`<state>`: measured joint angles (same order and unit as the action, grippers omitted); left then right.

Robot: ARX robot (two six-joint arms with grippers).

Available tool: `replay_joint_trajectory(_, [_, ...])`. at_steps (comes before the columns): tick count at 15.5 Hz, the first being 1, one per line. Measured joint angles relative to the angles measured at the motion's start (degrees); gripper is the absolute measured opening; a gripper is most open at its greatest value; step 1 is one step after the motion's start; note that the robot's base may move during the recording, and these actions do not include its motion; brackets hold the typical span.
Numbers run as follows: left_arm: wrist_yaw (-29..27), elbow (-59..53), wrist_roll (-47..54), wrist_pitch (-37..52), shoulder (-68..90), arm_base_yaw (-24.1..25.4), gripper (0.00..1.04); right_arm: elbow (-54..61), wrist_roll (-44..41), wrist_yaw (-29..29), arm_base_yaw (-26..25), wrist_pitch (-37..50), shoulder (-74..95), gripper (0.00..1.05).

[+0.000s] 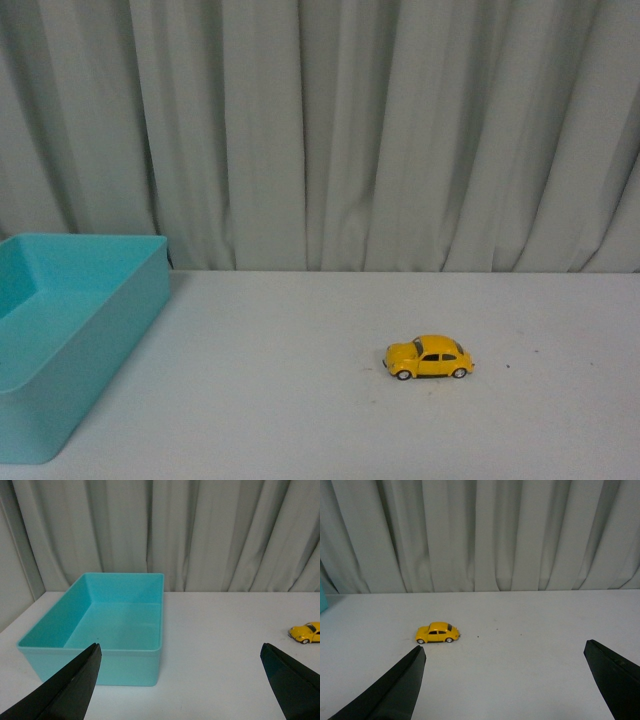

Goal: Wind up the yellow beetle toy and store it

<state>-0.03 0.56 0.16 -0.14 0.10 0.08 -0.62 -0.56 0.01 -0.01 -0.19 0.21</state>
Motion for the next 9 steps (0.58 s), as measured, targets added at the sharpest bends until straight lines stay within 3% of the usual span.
replay_joint_trajectory(9, [0.00,0.00,0.00,-0.09,0.00,0.00,0.98,0.00,0.00,0.00,0.00,-0.07,0.00,0.98])
